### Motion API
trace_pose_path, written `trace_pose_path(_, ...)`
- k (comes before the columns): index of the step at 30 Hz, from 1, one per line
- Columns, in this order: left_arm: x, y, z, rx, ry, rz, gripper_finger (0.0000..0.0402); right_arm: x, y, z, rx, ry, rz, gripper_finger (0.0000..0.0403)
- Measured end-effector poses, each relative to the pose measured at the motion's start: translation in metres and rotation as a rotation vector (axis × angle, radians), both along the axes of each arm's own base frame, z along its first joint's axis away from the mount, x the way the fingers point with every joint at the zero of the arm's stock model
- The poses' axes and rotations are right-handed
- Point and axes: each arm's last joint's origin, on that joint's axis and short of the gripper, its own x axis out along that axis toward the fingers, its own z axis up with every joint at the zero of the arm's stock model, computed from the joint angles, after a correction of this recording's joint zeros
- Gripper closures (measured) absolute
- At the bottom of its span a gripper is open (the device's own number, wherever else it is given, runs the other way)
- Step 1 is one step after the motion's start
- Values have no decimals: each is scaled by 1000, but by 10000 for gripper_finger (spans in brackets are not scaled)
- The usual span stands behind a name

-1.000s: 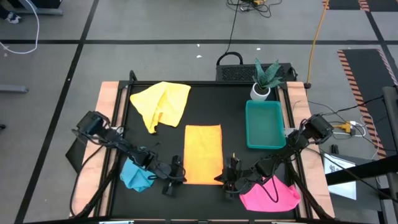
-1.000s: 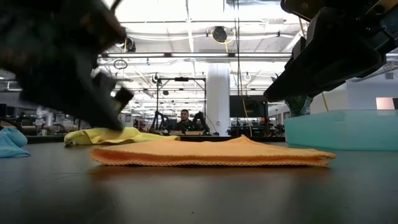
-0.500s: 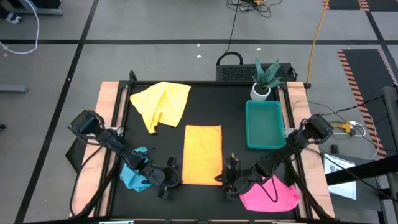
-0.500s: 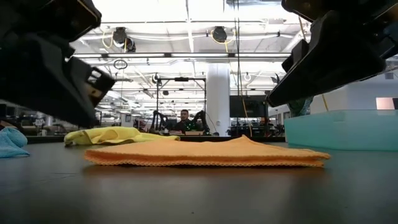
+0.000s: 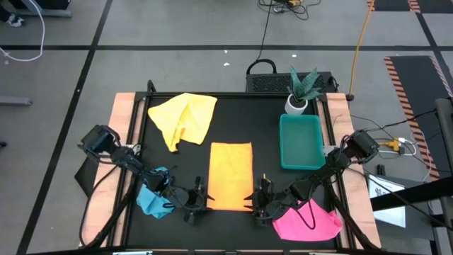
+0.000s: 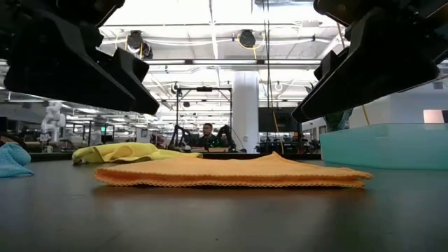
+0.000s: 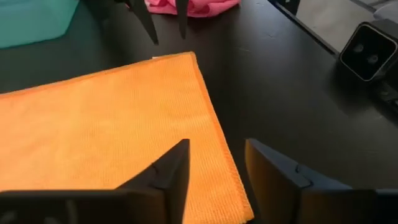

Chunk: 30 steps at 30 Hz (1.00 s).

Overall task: Fold microfiber towels
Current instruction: Fold the orange microfiber cloth

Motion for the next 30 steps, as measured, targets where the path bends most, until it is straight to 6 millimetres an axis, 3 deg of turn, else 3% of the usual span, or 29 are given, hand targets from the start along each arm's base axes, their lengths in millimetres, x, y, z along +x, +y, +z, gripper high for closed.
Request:
trace_pose_path(7, -9, -11, -12, 72, 46, -27, 230, 0, 0, 0, -35, -1, 25, 285)
trace_pose_path(13, -11, -18, -32, 158, 94, -2, 263, -4, 7, 1, -5, -11, 33, 285)
trace_pose_path(21, -13, -26, -33, 172, 143, 0, 314, -8, 21, 3, -70, -64, 141, 293)
trace_pose_path(30, -13, -26, -33, 152, 142, 9, 395, 4, 28, -23, -148, -118, 289, 263)
